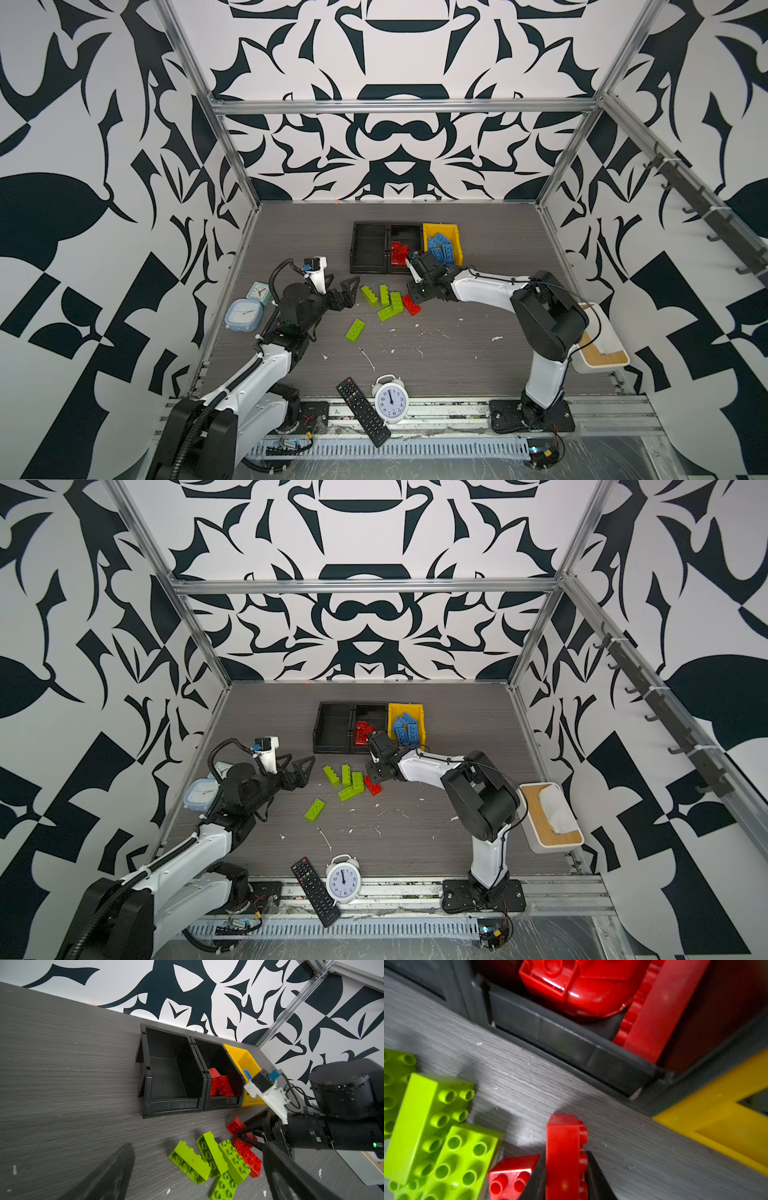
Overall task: Sort the legos into containers by color
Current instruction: 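Grasp the red brick with the right gripper and lift toward the black bin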
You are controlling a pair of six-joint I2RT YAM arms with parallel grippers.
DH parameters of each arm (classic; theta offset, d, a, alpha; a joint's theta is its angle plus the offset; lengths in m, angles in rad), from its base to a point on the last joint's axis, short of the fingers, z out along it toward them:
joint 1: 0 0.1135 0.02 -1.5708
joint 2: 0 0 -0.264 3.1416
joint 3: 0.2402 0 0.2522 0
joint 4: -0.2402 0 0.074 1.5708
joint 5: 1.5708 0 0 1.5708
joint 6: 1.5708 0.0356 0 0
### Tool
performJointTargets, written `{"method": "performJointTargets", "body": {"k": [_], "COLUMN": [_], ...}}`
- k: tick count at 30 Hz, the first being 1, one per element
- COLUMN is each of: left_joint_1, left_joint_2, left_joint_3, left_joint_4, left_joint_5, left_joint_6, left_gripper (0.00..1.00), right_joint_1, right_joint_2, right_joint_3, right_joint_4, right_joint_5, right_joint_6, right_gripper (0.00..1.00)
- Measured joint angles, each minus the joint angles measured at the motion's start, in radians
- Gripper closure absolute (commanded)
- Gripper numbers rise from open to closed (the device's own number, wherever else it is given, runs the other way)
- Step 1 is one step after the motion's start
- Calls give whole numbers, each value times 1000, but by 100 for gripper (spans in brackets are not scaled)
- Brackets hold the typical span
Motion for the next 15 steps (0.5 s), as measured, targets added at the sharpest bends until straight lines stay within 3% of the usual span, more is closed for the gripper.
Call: {"method": "performJointTargets", "body": {"k": [15], "left_joint_1": [0], "left_joint_2": [-10], "left_joint_3": [0], "left_joint_4": [-1], "left_joint_5": [-5], "left_joint_6": [0], "left_gripper": [1], "right_joint_1": [5], "right_joint_2": [-74], "right_joint_3": [-33], "right_joint_4": [0], "right_joint_5": [40], "right_joint_6": [28], "right_gripper": [82]}}
